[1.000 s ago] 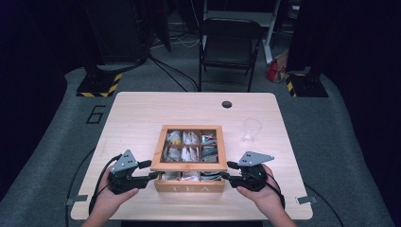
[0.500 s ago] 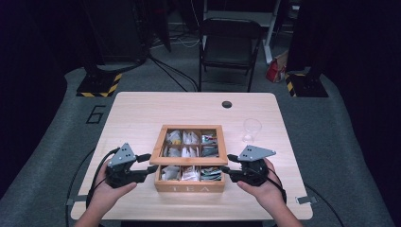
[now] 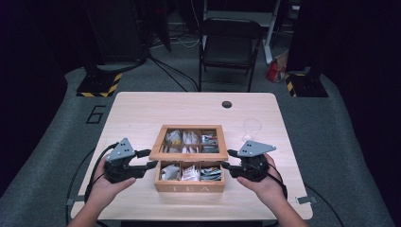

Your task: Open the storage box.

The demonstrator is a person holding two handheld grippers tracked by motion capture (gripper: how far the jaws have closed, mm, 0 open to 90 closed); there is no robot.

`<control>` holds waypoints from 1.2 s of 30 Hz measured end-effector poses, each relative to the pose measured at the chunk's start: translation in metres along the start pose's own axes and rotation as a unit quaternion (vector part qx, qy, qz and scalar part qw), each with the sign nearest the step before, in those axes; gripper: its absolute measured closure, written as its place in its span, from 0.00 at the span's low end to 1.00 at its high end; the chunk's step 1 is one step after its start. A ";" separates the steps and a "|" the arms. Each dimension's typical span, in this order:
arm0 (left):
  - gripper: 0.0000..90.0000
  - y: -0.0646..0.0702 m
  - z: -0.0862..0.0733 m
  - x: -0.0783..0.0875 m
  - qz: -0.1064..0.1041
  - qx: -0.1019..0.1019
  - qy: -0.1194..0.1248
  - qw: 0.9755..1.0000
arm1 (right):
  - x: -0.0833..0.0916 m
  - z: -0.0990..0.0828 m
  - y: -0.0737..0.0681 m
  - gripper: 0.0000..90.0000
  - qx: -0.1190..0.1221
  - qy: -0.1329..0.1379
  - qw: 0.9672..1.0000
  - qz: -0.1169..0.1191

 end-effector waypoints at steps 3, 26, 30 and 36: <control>0.55 -0.002 0.002 0.001 -0.004 -0.002 -0.003 1.000 | 0.001 0.004 0.001 0.57 0.004 -0.001 1.000 0.000; 0.59 -0.019 0.021 0.007 -0.018 -0.002 0.003 1.000 | 0.004 0.029 0.006 0.57 0.013 0.000 1.000 0.002; 0.60 -0.022 0.025 0.007 -0.013 -0.002 0.006 1.000 | 0.004 0.034 0.008 0.57 0.015 0.003 1.000 0.002; 0.60 -0.025 0.029 0.008 -0.013 -0.004 0.005 1.000 | 0.004 0.038 0.010 0.57 0.015 0.003 1.000 0.004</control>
Point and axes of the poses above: each handheld gripper's, and its own axes: x roughly backward along the jaws, z roughly out of its top, y roughly to its right, the point moved 5 cm from there along -x, roughly forward along the jaws, and after that the axes turned 11 degrees about -x, right-handed, at the moved point
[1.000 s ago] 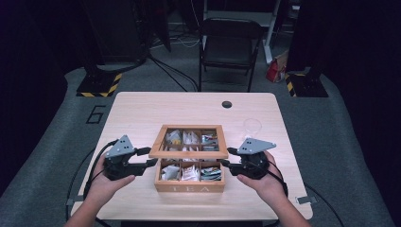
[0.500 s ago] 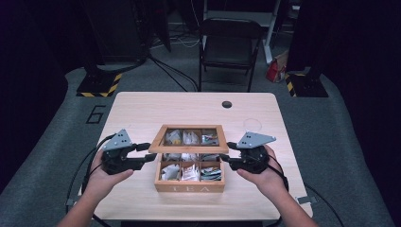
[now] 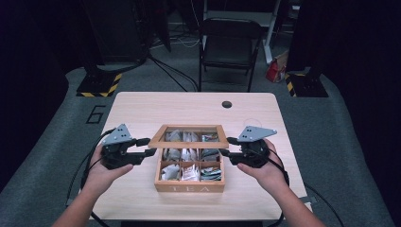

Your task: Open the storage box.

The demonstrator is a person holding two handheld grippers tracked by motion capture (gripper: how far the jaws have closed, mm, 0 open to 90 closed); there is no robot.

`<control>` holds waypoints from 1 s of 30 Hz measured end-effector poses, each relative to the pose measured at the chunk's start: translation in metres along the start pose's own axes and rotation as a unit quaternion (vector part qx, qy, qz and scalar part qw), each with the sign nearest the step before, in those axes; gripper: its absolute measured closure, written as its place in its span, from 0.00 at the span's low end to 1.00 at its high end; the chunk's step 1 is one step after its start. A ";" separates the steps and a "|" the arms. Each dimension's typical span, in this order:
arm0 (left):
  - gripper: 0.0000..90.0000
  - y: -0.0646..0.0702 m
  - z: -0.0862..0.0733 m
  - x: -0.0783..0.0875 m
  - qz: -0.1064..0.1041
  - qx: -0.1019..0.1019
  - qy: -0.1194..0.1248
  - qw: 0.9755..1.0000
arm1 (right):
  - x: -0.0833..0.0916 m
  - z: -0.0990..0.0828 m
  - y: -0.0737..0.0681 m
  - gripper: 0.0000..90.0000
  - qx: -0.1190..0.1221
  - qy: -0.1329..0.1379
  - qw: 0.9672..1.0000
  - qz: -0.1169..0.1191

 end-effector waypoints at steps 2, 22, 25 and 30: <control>0.61 -0.001 0.001 0.000 -0.002 0.001 -0.001 1.000 | 0.000 0.002 0.001 0.57 -0.004 -0.001 1.000 0.004; 0.57 -0.026 -0.010 -0.017 0.015 0.027 0.002 1.000 | 0.000 0.019 0.010 0.57 -0.033 -0.007 0.999 0.016; 0.58 -0.031 -0.009 -0.024 0.013 0.030 0.002 0.999 | -0.001 0.021 0.012 0.57 -0.028 -0.006 0.999 0.016; 0.58 -0.036 -0.007 -0.038 0.018 0.031 0.001 0.999 | -0.001 0.023 0.012 0.57 -0.031 -0.006 0.999 0.016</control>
Point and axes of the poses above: each handheld gripper's, and its own axes: x roughly backward along the jaws, z roughly out of its top, y roughly to its right, the point moved 5 cm from there along -x, roughly forward along the jaws, and after that the axes turned 11 degrees about -x, right-handed, at the moved point
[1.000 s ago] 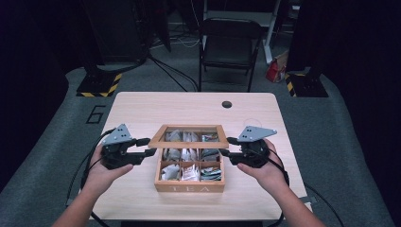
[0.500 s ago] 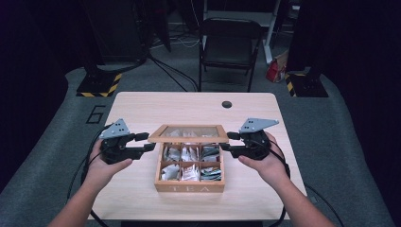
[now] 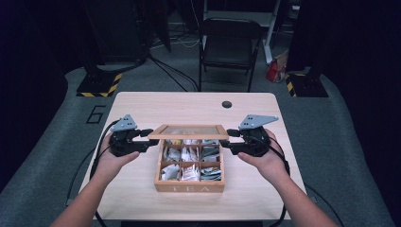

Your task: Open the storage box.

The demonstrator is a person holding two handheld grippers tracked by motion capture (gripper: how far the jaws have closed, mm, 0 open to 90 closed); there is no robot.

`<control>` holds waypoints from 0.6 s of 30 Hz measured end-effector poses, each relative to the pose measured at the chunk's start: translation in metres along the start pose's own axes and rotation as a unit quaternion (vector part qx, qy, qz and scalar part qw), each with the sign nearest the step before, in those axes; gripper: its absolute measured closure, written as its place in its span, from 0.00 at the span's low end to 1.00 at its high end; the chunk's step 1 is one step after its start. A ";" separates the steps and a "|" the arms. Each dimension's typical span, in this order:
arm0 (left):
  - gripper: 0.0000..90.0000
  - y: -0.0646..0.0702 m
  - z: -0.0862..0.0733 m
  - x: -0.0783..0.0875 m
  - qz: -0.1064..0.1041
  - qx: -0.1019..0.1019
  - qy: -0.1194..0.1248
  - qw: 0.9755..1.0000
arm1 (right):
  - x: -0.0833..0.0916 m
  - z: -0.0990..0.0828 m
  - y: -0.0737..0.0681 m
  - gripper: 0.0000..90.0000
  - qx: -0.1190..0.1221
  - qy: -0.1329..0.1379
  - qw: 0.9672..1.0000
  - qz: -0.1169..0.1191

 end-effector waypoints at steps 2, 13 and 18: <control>0.59 -0.002 0.000 -0.002 0.004 0.004 0.001 1.000 | 0.000 0.001 0.000 0.57 -0.001 -0.002 1.000 0.000; 0.65 -0.004 0.003 -0.002 0.019 -0.002 0.004 1.000 | -0.001 0.004 0.004 0.57 -0.005 0.008 1.000 0.006; 0.65 -0.007 0.004 -0.003 0.014 0.003 0.003 1.000 | -0.002 0.002 0.006 0.55 -0.005 0.015 1.000 0.009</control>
Point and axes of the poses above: each handheld gripper's, and its own axes: x roughly backward along the jaws, z roughly out of its top, y roughly to its right, the point moved 5 cm from there along -x, roughly forward along the jaws, and after that the axes turned 11 degrees about -x, right-handed, at the moved point
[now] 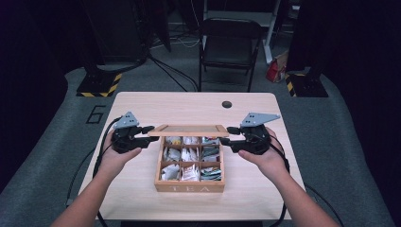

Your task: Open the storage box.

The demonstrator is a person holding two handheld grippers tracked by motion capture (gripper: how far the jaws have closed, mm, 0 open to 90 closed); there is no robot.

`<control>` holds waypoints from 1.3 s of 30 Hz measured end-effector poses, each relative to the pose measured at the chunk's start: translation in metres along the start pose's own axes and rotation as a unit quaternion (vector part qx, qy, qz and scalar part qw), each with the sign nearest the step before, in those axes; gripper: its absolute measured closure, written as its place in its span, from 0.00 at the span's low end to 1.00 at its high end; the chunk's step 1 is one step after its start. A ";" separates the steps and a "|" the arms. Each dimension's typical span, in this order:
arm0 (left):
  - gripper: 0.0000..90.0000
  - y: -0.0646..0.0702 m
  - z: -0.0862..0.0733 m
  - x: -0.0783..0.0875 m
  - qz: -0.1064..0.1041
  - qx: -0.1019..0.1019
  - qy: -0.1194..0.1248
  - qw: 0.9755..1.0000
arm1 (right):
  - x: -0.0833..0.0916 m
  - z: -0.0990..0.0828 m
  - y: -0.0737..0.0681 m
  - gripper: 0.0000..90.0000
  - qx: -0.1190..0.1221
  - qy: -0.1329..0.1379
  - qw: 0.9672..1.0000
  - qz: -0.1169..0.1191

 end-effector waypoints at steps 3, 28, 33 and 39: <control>0.65 -0.002 0.002 0.000 -0.003 0.003 0.000 1.000 | -0.002 -0.002 0.004 0.54 -0.001 -0.005 1.000 -0.007; 0.66 -0.021 0.019 -0.006 -0.001 0.022 0.007 1.000 | -0.049 0.002 0.043 0.59 -0.019 0.002 0.999 -0.049; 0.66 -0.024 0.020 -0.006 -0.001 0.026 0.006 1.000 | -0.054 0.004 0.047 0.63 -0.020 0.007 0.998 -0.058; 0.66 -0.026 0.020 -0.009 0.002 0.036 0.011 0.999 | -0.056 0.007 0.052 0.65 -0.046 0.012 0.998 -0.051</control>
Point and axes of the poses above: each handheld gripper's, and its own axes: x roughly backward along the jaws, z roughly out of its top, y roughly to its right, the point moved 5 cm from there along -x, roughly forward along the jaws, and after that the axes turned 11 degrees about -x, right-handed, at the moved point
